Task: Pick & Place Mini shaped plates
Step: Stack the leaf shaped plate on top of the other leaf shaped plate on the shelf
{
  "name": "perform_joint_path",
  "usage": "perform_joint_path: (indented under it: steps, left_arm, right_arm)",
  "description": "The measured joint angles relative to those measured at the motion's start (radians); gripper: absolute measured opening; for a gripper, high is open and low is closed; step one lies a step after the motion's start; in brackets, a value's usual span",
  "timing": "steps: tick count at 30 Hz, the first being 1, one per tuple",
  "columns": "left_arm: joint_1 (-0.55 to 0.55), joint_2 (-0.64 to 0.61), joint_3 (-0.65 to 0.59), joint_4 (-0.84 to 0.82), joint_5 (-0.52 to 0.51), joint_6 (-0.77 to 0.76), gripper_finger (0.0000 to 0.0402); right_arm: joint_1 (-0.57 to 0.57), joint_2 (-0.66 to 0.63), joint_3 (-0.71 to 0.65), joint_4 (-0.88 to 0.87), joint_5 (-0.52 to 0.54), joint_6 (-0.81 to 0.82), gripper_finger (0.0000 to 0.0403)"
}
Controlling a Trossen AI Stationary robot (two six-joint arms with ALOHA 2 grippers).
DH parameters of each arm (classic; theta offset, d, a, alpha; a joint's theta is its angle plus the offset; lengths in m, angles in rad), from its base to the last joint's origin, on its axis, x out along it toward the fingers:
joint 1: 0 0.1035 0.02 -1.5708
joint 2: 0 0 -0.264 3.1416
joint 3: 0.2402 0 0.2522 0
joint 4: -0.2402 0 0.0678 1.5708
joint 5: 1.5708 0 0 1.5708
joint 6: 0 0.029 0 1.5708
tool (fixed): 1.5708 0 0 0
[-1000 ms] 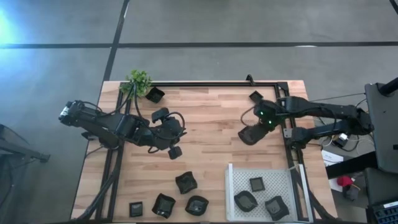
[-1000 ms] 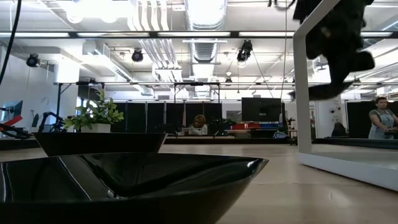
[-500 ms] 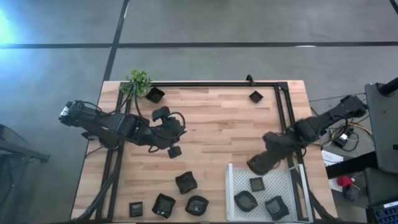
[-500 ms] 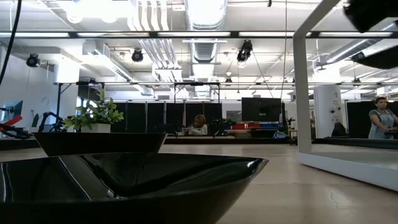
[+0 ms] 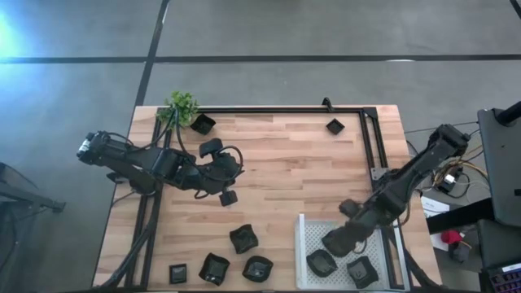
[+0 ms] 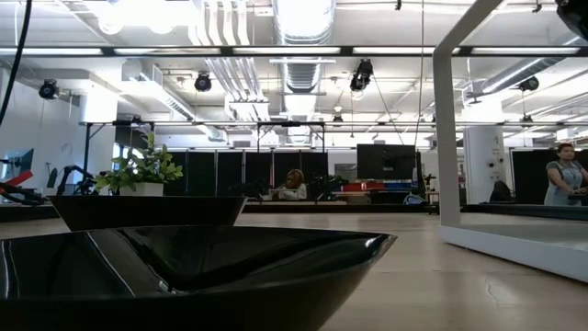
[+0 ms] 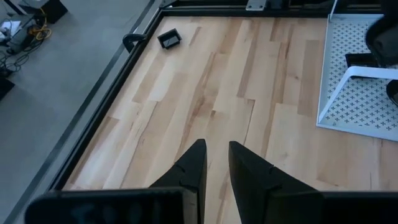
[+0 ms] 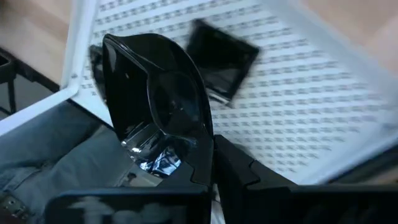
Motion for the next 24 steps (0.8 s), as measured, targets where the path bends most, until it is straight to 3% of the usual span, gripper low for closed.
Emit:
perform_joint_path:
  steps: [11,24]
  left_arm:
    - [0.003,0.000,0.000,0.000,0.000,0.000,0.0062]
    - [0.004,0.000,0.000,0.001,0.001,0.000,0.0062]
  right_arm:
    - [0.000,0.249,0.009,0.353,0.005,-0.100,0.0008]
    - [0.016,0.262,0.009,0.368,-0.001,-0.056,0.0008]
